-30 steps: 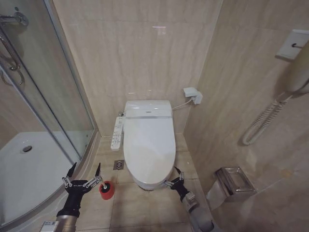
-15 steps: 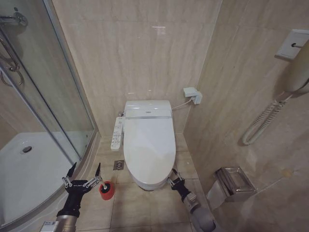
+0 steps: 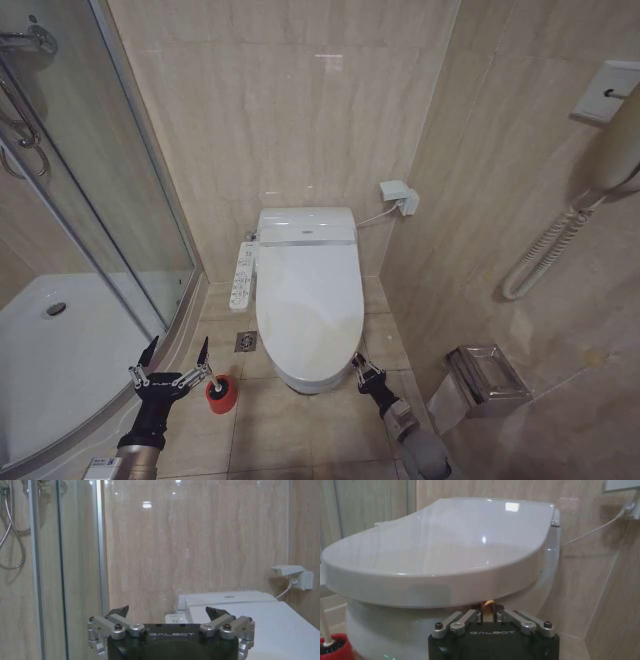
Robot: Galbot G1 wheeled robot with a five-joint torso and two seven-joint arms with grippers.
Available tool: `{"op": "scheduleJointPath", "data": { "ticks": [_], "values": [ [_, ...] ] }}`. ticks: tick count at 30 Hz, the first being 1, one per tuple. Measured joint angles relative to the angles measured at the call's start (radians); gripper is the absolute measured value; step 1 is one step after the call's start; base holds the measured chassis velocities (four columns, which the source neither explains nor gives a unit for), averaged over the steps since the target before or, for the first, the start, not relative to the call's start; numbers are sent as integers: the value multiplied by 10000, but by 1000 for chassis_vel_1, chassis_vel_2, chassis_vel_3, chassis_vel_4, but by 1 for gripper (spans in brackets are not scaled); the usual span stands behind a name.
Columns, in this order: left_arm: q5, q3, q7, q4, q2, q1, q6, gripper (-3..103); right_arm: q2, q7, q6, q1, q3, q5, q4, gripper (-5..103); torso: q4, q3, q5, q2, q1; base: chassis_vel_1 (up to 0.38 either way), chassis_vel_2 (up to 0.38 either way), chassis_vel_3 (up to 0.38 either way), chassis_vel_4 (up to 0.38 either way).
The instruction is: Open the toilet lid, clean the toilet bowl with a toilet brush, close the toilet lid, and flush.
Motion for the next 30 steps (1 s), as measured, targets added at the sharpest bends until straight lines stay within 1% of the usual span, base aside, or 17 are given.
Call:
{"op": "scheduleJointPath", "data": {
  "ticks": [5,10,11,16,19,20,24,26,30],
  "values": [
    [0,0,0,0,0,0,0,100,23,10,-26,-31,255,181,281,13,-3,1,0,0,0,0,0,0,0],
    [0,0,0,0,0,0,0,100,7,152,-215,-59,510,423,837,13,-4,0,1,0,-2,0,0,0,0],
    [0,0,0,0,0,-1,0,100,2,156,-225,-71,544,437,921,13,0,1,-2,0,-2,0,0,0,0],
    [0,0,0,0,0,0,0,100,-10,194,-231,-175,735,589,1354,13,0,0,0,1,-2,0,0,0,0],
    [0,-1,0,0,0,1,0,100,-16,244,-232,-207,902,688,1609,13,-6,0,-3,2,-2,0,0,0,0],
    [0,0,0,0,0,-1,0,100,-22,276,-249,-210,954,734,1751,13,-1,0,-3,1,-2,0,0,0,0],
    [0,0,0,0,0,0,0,100,-57,347,-396,-214,1123,970,2187,13,2,0,-1,2,-2,0,0,0,0],
    [0,0,0,0,0,0,0,100,-74,414,-505,-213,1276,1152,2538,13,8,0,0,2,-2,0,0,0,0],
    [0,-1,0,0,0,0,0,100,-126,511,-637,-258,1567,1318,3025,13,2,-2,-5,2,-2,0,0,0,0]
  ]
}}
